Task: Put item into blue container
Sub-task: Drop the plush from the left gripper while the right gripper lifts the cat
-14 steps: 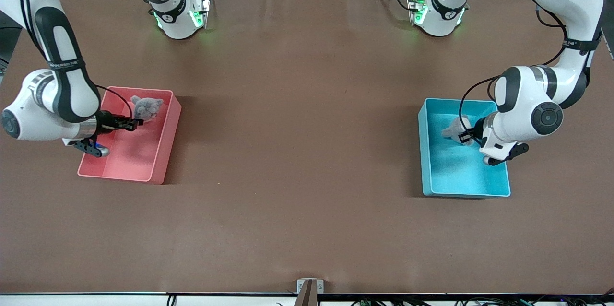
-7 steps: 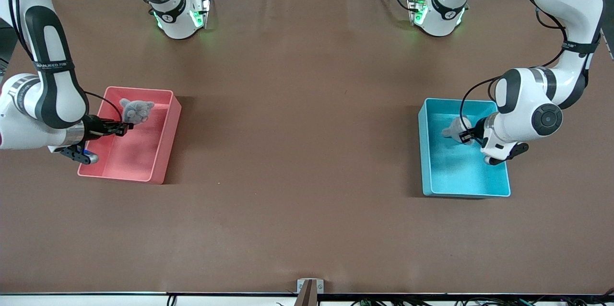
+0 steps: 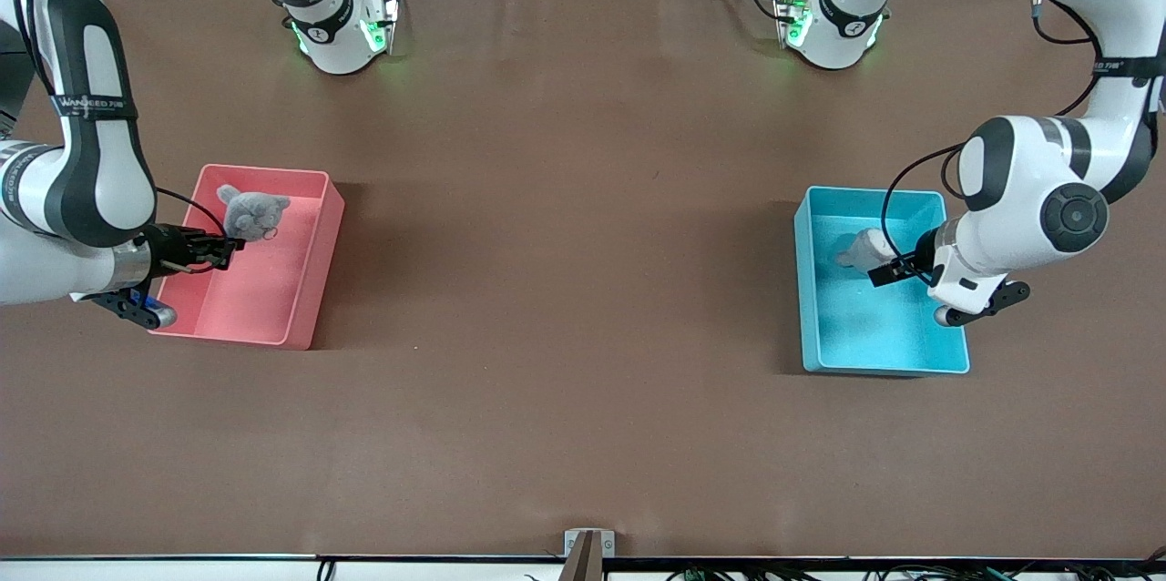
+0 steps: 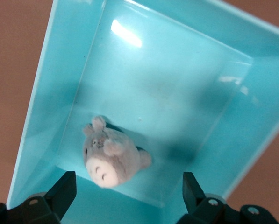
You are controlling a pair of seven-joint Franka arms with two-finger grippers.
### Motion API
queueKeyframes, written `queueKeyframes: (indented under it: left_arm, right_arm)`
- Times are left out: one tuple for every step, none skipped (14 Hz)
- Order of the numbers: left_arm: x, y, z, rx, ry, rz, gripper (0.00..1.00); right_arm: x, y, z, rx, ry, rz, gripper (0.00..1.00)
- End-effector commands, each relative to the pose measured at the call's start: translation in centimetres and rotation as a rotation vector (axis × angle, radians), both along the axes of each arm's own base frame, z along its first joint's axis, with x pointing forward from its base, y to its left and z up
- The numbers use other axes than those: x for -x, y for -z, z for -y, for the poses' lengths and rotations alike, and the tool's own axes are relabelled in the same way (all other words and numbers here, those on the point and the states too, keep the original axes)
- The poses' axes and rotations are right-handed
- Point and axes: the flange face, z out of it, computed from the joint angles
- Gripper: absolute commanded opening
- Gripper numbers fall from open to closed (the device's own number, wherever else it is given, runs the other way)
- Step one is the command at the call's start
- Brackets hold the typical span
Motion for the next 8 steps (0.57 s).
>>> queueKeyframes:
  left_arm:
    - [-0.4,-3.9,3.2,0.012,0.048,-0.003,1.00]
    - [-0.3,-4.7,4.7,0.017,0.072,0.003,1.00]
    - [-0.1,-5.3,6.6,0.024,0.085,0.013,1.00]
    - [0.1,-5.9,8.4,0.028,0.081,0.023,1.00]
    - [0.2,-6.4,10.1,0.033,0.065,0.030,1.00]
    - [0.5,-6.6,12.1,0.036,0.048,0.033,1.00]
    - [0.7,-6.8,13.8,0.042,0.035,0.033,1.00]
    - [0.9,-6.9,15.2,0.047,0.015,0.035,1.00]
  right_arm:
    - [-1.1,-1.4,-4.8,0.070,0.045,-0.021,0.00]
    - [-1.4,-2.0,-6.4,0.093,0.077,-0.020,0.00]
    - [-1.5,-2.5,-8.5,0.103,0.105,-0.027,0.00]
    - [-1.5,-2.8,-10.9,0.093,0.137,-0.031,0.00]
    - [-1.5,-3.0,-12.9,0.076,0.176,-0.033,0.00]
    - [-1.4,-3.0,-15.4,0.064,0.201,-0.036,0.00]
    - [-1.5,-2.9,-17.6,0.063,0.214,-0.017,0.00]
    - [-1.5,-2.8,-19.4,0.082,0.248,-0.002,0.00]
